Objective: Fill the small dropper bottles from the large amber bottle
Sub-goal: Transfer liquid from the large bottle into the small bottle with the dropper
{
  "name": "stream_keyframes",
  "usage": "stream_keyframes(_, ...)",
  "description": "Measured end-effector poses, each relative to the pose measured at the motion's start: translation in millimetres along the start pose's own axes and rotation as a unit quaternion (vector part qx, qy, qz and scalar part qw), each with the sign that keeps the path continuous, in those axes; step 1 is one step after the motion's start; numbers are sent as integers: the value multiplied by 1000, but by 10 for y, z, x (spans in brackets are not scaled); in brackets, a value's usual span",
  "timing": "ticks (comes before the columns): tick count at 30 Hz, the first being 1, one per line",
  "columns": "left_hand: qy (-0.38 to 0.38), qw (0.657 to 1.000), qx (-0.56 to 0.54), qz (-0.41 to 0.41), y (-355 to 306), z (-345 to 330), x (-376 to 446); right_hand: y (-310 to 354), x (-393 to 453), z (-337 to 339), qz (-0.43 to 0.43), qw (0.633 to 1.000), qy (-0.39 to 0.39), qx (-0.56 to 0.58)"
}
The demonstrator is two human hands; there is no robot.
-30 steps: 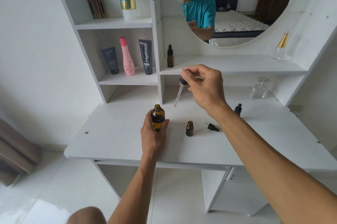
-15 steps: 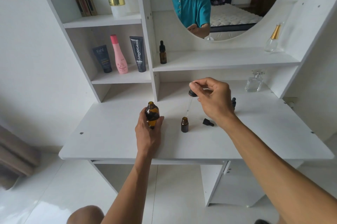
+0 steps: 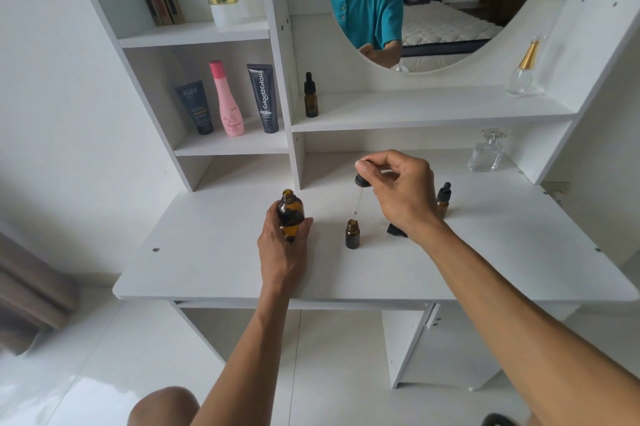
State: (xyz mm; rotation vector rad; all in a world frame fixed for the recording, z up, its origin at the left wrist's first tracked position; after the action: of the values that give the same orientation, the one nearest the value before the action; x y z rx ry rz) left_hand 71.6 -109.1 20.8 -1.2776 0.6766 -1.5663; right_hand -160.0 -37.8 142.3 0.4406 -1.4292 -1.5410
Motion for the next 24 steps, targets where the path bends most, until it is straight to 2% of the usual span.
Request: stream_keyframes(24,0,1000,-6,-3,17,-11,8,52,-30,-74,1,1000,14,-28)
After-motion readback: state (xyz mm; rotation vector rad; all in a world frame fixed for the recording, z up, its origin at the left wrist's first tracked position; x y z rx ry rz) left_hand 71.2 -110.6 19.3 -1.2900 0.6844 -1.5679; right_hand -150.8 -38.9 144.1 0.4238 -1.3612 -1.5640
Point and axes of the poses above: each hand's wrist, its own x-axis towards the middle knuckle, its own z-axis out of the back of the hand, y = z × x, the point moved 10 cm from there along x, towards the middle knuckle, and after that the axes turned 6 degrees about -z, right-handed, at the moved point
